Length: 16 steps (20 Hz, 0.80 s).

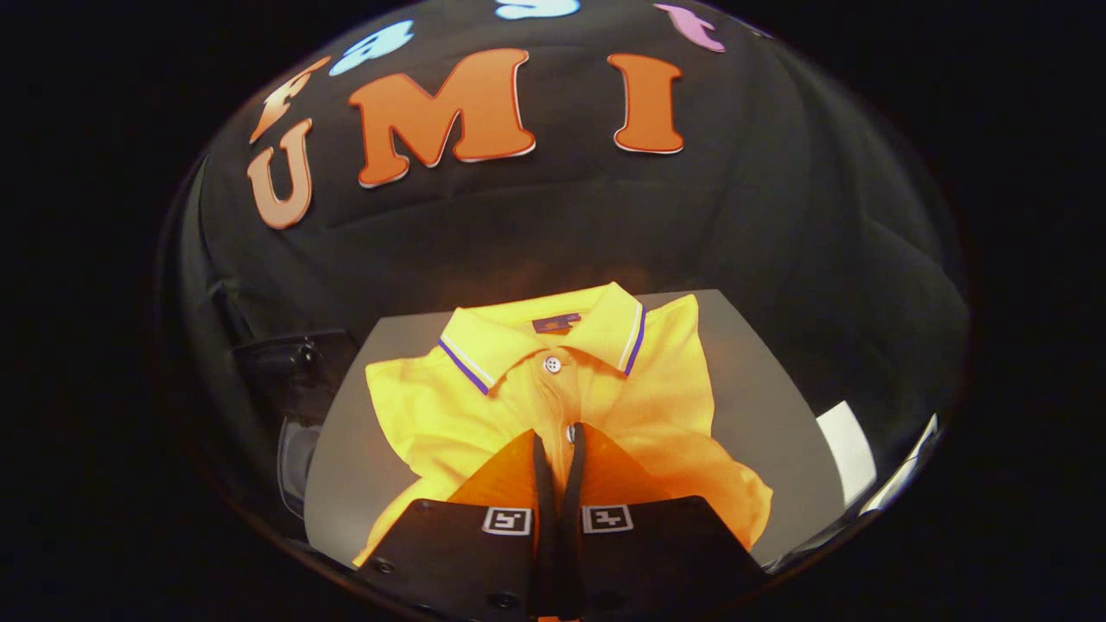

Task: Put the clothes into the washing machine and then close the washing machine lid.

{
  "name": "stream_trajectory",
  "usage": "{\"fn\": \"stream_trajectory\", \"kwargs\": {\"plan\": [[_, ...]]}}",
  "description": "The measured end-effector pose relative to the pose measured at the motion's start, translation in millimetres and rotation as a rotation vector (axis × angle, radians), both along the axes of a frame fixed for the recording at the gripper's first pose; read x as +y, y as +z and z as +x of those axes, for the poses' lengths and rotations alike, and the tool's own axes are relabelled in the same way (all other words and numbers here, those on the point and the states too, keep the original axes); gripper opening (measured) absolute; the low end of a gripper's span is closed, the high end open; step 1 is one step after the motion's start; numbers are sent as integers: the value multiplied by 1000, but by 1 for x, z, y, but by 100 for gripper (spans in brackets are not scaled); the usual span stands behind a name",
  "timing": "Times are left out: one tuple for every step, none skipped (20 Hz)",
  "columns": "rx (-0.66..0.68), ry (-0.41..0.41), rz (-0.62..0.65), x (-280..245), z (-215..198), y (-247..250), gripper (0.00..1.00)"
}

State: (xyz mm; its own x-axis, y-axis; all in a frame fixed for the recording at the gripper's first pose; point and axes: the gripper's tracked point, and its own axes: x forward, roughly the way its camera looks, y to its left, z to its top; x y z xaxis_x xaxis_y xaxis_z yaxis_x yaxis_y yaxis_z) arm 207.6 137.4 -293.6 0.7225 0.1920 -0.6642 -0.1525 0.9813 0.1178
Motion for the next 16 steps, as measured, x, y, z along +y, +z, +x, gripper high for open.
{"fn": "stream_trajectory", "kwargs": {"plan": [[-53, 0, 42, 4, 1, 10, 8], [-111, 16, 51, 6, 0, 23, 8], [-170, 38, 47, 4, -9, 35, 8], [-215, 58, 51, 5, -16, 48, 8], [-255, 86, 73, 11, -29, 59, 8], [-290, 101, 102, 16, -38, 71, 8], [-314, 107, 136, 23, -45, 85, 7], [-328, 109, 180, 29, -47, 95, 7], [-339, 106, 231, 36, -46, 104, 7], [-353, 111, 276, 43, -47, 114, 8], [-374, 116, 301, 47, -50, 125, 7], [-396, 120, 310, 52, -52, 133, 8], [-417, 131, 316, 59, -55, 144, 7], [-438, 142, 319, 68, -60, 153, 7], [-452, 150, 325, 77, -66, 162, 8], [-463, 157, 339, 87, -72, 171, 7]]}}
